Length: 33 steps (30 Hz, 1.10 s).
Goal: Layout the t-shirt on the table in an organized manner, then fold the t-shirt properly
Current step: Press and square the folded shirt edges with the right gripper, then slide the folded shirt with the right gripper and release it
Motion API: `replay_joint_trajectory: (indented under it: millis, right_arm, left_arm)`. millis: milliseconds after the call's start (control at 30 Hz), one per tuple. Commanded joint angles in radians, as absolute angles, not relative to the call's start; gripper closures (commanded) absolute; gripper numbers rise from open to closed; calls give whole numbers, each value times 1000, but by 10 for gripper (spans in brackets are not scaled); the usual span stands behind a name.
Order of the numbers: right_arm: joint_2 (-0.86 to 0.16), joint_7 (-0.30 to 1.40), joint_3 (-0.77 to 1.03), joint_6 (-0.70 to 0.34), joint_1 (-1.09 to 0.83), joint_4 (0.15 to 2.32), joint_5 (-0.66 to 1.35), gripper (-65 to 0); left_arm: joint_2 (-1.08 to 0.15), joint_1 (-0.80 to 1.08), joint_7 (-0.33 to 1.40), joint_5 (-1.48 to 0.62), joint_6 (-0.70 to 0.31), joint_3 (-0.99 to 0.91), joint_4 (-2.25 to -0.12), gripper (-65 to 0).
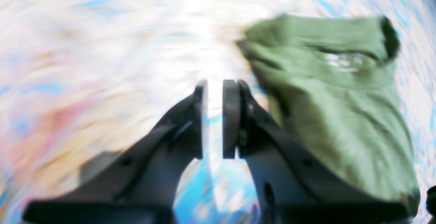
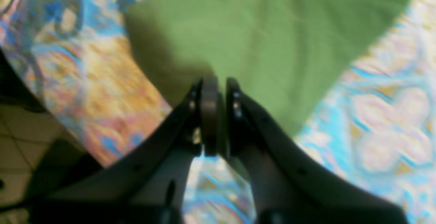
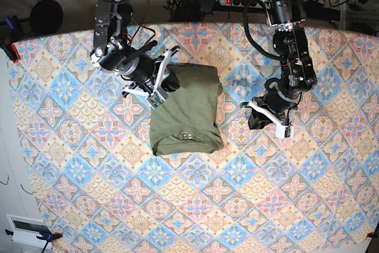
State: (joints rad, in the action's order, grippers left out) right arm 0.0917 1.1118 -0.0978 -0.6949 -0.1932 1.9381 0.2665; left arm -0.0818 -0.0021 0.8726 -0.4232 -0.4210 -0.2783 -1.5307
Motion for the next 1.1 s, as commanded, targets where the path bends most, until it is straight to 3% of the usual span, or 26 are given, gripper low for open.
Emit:
replay_joint_trajectory:
  millis: [0, 300, 567, 1067]
  right_arm:
    - [101, 1087, -110, -698, -177, 1952, 277, -38]
    - [140, 1087, -255, -698, -22, 1745, 173, -34]
    - [142, 1086, -421, -698, 91, 1566, 173, -11]
    - [145, 954, -418, -698, 134, 1337, 171, -7]
  left_arm:
    - [-94, -5, 877, -441, -433, -286, -1575, -67]
    - [-171, 91, 903, -607, -435, -358, -1618, -67]
    - [-193, 125, 901, -621, -435, -361, -1616, -67]
    - [-189, 125, 901, -621, -435, -360, -1616, -67]
